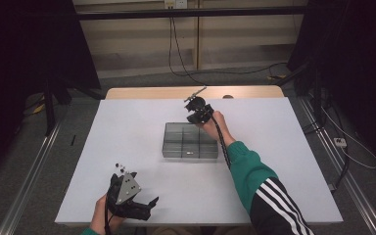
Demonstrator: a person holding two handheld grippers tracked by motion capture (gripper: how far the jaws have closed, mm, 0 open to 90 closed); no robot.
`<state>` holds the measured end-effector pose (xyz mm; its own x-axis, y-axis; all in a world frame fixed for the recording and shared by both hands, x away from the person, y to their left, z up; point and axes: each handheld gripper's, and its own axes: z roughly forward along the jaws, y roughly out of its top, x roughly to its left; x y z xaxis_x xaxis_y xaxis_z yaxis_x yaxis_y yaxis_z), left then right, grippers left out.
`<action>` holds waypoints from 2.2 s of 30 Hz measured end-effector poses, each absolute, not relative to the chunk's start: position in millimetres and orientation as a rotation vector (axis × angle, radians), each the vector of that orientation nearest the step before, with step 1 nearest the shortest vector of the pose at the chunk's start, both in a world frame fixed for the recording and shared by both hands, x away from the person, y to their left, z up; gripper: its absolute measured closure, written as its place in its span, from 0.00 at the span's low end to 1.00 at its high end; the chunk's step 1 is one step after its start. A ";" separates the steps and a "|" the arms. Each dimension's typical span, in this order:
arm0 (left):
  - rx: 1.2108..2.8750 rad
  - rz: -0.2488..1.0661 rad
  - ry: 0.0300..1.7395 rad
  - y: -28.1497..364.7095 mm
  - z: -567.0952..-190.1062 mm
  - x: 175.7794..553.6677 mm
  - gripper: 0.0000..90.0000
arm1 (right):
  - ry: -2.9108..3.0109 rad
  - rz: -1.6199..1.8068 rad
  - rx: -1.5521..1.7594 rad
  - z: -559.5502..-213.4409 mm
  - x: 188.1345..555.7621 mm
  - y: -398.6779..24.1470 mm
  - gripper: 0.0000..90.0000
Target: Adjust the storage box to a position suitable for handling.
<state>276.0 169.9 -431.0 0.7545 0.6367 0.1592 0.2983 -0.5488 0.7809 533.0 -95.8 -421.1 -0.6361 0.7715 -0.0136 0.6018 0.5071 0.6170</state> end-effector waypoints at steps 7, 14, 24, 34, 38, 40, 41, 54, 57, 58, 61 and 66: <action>2.164 0.558 0.698 169.8 -430.8 275.6 0.00 | 2.500 0.835 1.121 -421.5 523.7 -91.0 1.00; 2.161 0.562 0.699 169.5 -430.9 275.4 0.00 | 2.526 0.828 1.095 -423.1 515.8 -88.0 1.00; 2.164 0.561 0.694 169.6 -430.3 275.2 0.00 | 2.543 0.817 1.050 -423.0 501.1 -83.8 1.00; 2.161 0.549 0.703 171.1 -430.1 275.5 0.00 | 2.485 0.867 1.090 -413.0 490.0 -94.4 0.94; 2.150 0.534 0.712 170.8 -430.3 275.3 0.00 | 2.466 0.900 1.087 -404.7 480.1 -103.7 0.84; 2.148 0.534 0.714 171.0 -430.4 275.5 0.00 | 2.460 0.921 1.077 -400.7 472.8 -109.6 0.72; 2.151 0.533 0.715 171.5 -430.3 275.8 0.00 | 2.457 0.931 1.076 -399.2 469.4 -112.4 0.68; 2.166 0.520 0.742 174.4 -431.3 278.0 0.00 | 2.501 1.062 0.991 -394.0 425.4 -147.7 0.20; 2.174 0.522 0.743 174.0 -431.7 277.8 0.00 | 2.511 1.095 0.985 -396.1 415.6 -155.9 0.13; 2.175 0.517 0.744 174.0 -431.6 277.6 0.00 | 2.511 1.105 0.982 -397.2 412.1 -158.6 0.11; 2.175 0.523 0.746 174.2 -432.3 278.3 0.00 | 2.512 1.124 0.986 -401.0 402.2 -166.6 0.07; 2.181 0.525 0.750 173.1 -433.2 279.0 0.00 | 2.510 1.155 0.991 -403.9 386.5 -178.5 0.00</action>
<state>279.0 173.1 -433.2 0.7431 0.6567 0.1286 0.3457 -0.5413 0.7665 386.5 -178.5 -403.9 -0.7534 0.6517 0.0876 0.4906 0.4683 0.7349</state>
